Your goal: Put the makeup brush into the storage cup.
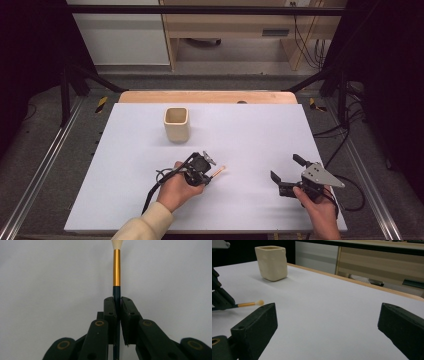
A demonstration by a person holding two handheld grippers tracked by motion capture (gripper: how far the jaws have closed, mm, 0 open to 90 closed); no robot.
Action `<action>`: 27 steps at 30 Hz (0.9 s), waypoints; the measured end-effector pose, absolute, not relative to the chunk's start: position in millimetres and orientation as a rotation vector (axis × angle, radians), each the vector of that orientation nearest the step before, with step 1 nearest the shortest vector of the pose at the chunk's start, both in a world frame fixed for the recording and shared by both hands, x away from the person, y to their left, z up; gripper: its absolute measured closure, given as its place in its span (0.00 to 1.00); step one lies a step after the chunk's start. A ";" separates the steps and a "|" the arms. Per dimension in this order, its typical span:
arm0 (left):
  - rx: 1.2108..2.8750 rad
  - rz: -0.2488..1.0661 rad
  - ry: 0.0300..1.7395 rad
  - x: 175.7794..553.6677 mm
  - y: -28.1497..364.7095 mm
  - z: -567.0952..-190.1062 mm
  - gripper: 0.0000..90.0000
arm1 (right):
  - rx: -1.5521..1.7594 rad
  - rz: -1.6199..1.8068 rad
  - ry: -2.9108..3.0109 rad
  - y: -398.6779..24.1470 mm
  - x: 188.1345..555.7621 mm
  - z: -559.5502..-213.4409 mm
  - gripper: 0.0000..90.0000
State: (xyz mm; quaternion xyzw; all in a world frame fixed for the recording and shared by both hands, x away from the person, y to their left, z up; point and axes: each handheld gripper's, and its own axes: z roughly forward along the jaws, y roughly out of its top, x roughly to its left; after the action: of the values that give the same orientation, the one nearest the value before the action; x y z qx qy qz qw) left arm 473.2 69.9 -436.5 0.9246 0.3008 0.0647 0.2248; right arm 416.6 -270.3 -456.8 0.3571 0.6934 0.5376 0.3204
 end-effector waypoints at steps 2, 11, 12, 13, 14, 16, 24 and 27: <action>2.491 0.222 0.837 471.0 75.4 -427.1 0.92 | 0.937 1.410 1.827 -269.5 416.4 -456.8 0.03; 2.316 0.299 0.859 473.1 101.5 -396.0 0.92 | 0.936 1.402 1.848 -265.9 417.8 -458.7 0.03; 2.312 0.311 0.859 473.7 104.5 -392.9 0.92 | 0.935 1.400 1.850 -265.6 417.8 -458.7 0.03; 2.289 0.322 0.867 473.9 105.8 -391.6 0.92 | 0.934 1.398 1.853 -265.2 417.9 -458.9 0.03; 2.281 0.332 0.865 474.4 108.9 -388.1 0.92 | 0.932 1.398 1.855 -264.9 418.1 -459.1 0.03; 2.275 0.348 0.864 474.6 111.0 -385.3 0.92 | 0.927 1.393 1.859 -264.5 418.5 -459.3 0.03; 2.209 0.429 0.859 477.4 124.9 -364.2 0.92 | 0.930 1.396 1.858 -264.5 418.6 -459.6 0.03; 2.194 0.440 0.859 478.2 127.3 -361.3 0.92 | 0.929 1.396 1.859 -264.4 418.5 -459.6 0.03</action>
State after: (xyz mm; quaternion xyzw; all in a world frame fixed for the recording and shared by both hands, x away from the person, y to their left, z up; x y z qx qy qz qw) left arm 478.2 127.3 -361.3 0.8527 0.3339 0.1710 0.3637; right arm 418.5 -264.4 -459.6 0.3524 0.7050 0.5296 0.3137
